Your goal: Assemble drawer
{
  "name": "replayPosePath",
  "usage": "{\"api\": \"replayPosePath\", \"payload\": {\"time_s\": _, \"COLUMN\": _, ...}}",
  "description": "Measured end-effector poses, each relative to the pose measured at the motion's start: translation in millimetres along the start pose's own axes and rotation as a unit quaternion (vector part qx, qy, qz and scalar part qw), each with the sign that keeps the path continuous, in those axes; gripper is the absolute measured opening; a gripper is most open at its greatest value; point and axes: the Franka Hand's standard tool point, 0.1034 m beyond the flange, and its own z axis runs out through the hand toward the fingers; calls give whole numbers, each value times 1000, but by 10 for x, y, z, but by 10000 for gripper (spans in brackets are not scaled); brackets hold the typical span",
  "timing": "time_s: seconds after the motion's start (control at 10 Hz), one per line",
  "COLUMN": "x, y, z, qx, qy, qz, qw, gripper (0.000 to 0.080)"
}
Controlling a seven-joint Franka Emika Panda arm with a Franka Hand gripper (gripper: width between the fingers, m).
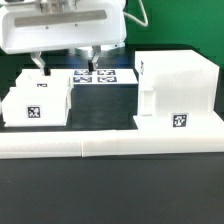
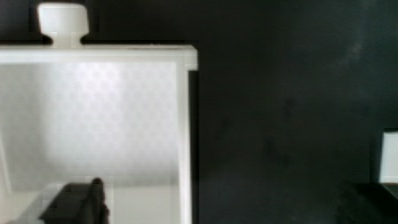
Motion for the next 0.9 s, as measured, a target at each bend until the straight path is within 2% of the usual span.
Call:
{"api": "replayPosePath", "payload": {"time_s": 0.3, "x": -116, "y": 109, "z": 372, "qx": -11, "qy": -8, "qz": 10, "qw": 1000, "gripper": 649}}
{"api": "replayPosePath", "payload": {"time_s": 0.5, "x": -124, "y": 129, "z": 523, "qx": -18, "qy": -6, "qz": 10, "qw": 1000, "gripper": 649}}
{"api": "replayPosePath", "payload": {"time_s": 0.9, "x": -113, "y": 69, "z": 616, "qx": -32, "qy": 14, "qz": 3, "qw": 999, "gripper": 649}}
